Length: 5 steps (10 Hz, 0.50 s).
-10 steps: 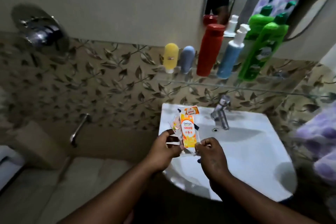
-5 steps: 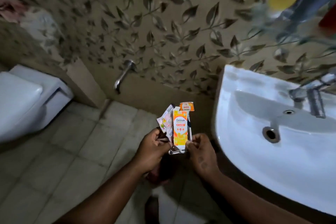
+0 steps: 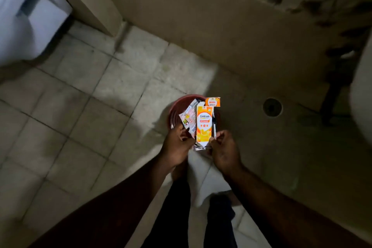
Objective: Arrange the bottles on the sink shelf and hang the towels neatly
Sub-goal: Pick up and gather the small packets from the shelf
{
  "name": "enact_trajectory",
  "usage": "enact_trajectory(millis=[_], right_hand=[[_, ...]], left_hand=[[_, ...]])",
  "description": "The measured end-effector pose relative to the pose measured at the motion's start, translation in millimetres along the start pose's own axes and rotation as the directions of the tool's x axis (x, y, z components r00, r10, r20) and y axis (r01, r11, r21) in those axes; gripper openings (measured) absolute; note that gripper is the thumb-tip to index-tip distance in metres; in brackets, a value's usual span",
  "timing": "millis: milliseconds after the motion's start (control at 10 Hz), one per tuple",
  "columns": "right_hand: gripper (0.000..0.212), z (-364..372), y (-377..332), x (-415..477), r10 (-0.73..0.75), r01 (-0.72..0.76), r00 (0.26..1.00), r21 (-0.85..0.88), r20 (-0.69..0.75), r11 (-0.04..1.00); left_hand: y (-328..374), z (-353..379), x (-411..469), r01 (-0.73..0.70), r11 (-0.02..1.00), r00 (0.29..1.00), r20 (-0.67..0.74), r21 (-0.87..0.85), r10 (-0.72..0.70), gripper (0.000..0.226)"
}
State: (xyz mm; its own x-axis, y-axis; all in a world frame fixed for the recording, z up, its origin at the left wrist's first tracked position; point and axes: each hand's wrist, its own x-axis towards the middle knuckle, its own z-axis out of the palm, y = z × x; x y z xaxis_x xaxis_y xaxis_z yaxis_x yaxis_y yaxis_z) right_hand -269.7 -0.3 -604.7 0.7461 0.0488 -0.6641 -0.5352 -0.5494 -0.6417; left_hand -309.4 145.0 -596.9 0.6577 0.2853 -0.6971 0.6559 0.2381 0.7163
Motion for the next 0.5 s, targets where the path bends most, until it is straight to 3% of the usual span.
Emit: enact_trajectory(millis=[100, 300, 400, 500], right_hand=[[0.019, 18.0, 32.2, 20.2, 0.048, -0.048, 0.999, -0.001, 0.015, 0.999], [0.033, 42.7, 78.8, 56.9, 0.082, -0.098, 0.981, 0.082, 0.175, 0.992], [0.043, 45.3, 97.6, 67.0, 0.16, -0.171, 0.951, 0.017, 0.263, 0.985], [0.052, 43.0, 110.4, 64.8, 0.273, -0.262, 0.937, -0.078, 0.219, 0.962]], left_hand=[[-42.7, -2.0, 22.8, 0.05, 0.999, 0.999, -0.01, -0.005, -0.05, 0.053], [-106.0, -2.9, 63.3, 0.054, 0.998, 0.998, -0.024, 0.034, -0.054, 0.05], [-122.0, -10.3, 76.6, 0.058, 0.99, 0.997, -0.051, 0.131, -0.052, 0.056], [-129.5, -12.6, 74.9, 0.031, 0.969, 0.997, -0.072, 0.245, -0.014, 0.057]])
